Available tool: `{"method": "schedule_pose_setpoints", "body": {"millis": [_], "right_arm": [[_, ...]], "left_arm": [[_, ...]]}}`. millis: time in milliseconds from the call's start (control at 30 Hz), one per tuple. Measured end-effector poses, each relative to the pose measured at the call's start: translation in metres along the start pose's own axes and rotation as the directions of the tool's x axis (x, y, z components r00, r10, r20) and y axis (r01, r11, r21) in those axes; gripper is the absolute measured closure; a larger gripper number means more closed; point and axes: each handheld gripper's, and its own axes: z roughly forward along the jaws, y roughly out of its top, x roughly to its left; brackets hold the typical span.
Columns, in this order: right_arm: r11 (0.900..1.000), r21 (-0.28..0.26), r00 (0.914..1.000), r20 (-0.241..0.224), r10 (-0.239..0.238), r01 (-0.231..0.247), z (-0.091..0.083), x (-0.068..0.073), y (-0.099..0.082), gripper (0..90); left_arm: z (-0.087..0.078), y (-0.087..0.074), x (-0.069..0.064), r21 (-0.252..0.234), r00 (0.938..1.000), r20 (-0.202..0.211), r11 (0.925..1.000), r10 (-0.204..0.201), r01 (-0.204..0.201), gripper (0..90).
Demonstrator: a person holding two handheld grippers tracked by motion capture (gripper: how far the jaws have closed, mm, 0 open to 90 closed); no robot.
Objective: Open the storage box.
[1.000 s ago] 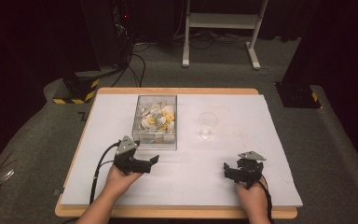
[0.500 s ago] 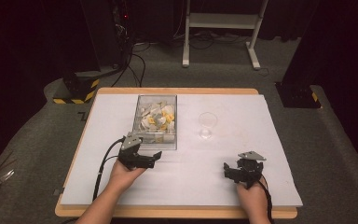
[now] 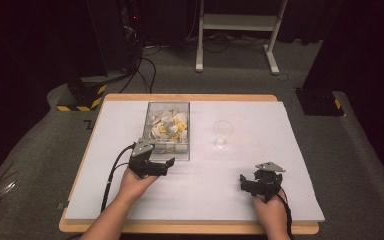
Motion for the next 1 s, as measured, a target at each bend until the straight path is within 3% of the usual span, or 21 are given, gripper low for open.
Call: {"method": "schedule_pose_setpoints", "body": {"millis": [367,700,767,1000], "right_arm": [[1.0,0.0,1.0,0.0,0.0,0.0,0.0,0.0,0.0,8.7],[1.0,-0.001,1.0,0.0,0.0,0.0,0.0,0.0,0.0,8.7],[1.0,0.0,1.0,-0.001,0.0,0.0,0.0,0.0,0.0,8.7],[1.0,-0.001,1.0,0.0,-0.001,0.001,0.0,0.0,0.0,8.7]], "left_arm": [[0.008,0.004,0.0,-0.005,0.9998,0.016,0.9999,-0.013,0.013,5.6],[0.013,0.005,-0.005,-0.018,0.9999,0.012,0.9998,-0.001,0.001,9.4],[0.012,0.004,-0.006,-0.02,0.9997,0.016,0.9996,-0.018,0.018,11.2],[0.01,0.003,-0.005,-0.029,0.9998,-0.016,0.9995,-0.01,0.01,17.9]]}}
